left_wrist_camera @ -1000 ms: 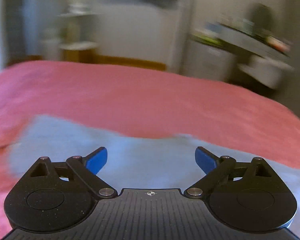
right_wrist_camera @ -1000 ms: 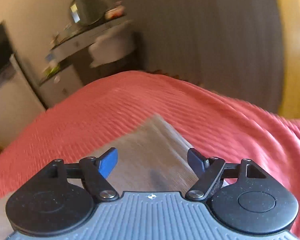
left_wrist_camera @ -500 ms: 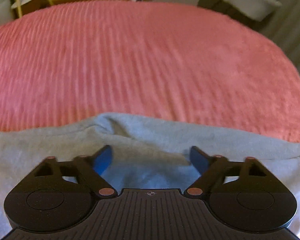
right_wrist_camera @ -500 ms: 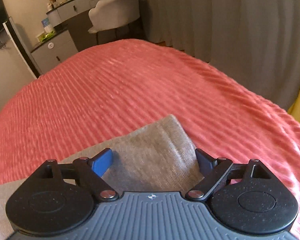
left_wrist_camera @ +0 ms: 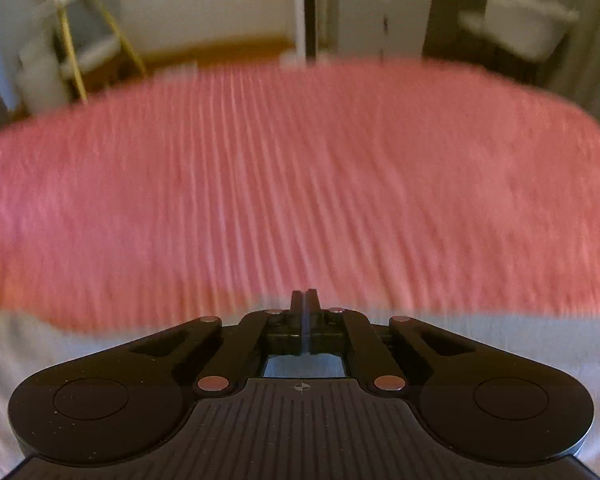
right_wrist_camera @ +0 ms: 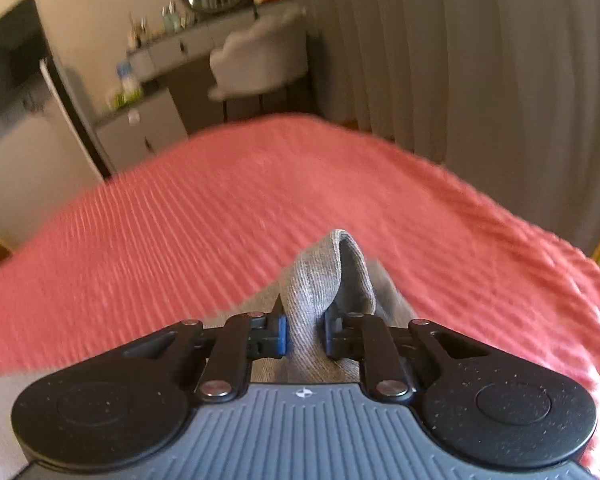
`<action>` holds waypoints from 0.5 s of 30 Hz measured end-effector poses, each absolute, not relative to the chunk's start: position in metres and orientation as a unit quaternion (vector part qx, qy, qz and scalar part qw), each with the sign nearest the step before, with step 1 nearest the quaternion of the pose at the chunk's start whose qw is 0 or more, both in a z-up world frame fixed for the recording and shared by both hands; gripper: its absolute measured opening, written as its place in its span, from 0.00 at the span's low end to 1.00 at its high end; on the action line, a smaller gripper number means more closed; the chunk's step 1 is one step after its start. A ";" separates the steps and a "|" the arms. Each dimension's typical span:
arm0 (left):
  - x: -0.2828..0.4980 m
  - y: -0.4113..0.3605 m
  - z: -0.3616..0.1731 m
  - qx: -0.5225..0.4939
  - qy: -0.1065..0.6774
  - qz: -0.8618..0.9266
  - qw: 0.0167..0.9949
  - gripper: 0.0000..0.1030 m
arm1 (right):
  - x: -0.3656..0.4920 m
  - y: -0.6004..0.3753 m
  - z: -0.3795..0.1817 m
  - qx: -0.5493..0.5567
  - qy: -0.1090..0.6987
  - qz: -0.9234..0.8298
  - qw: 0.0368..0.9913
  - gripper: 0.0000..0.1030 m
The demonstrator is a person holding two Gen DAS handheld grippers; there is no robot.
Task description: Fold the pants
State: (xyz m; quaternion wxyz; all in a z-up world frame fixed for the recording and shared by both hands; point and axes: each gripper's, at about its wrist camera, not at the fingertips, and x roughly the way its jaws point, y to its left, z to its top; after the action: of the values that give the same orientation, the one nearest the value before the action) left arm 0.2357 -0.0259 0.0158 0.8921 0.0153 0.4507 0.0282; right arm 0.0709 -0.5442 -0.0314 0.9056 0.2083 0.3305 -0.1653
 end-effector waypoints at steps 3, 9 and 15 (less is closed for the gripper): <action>0.244 -0.030 0.028 0.023 0.419 0.037 0.907 0.01 | 0.081 -0.545 -0.027 0.216 0.314 -0.177 0.907 0.15; 0.228 -0.035 0.019 0.052 0.409 -0.025 0.911 0.33 | 0.104 -0.537 -0.059 0.147 0.362 -0.228 0.892 0.19; 0.200 -0.041 0.010 0.093 0.384 -0.127 0.910 0.66 | 0.075 -0.543 -0.051 0.175 0.335 -0.267 0.887 0.56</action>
State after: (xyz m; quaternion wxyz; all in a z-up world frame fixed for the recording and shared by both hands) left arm 0.1995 -0.0414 0.0104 0.9096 0.0935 0.3843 -0.1273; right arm 0.0754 -0.5431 -0.0506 0.8867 0.1746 0.3347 -0.2669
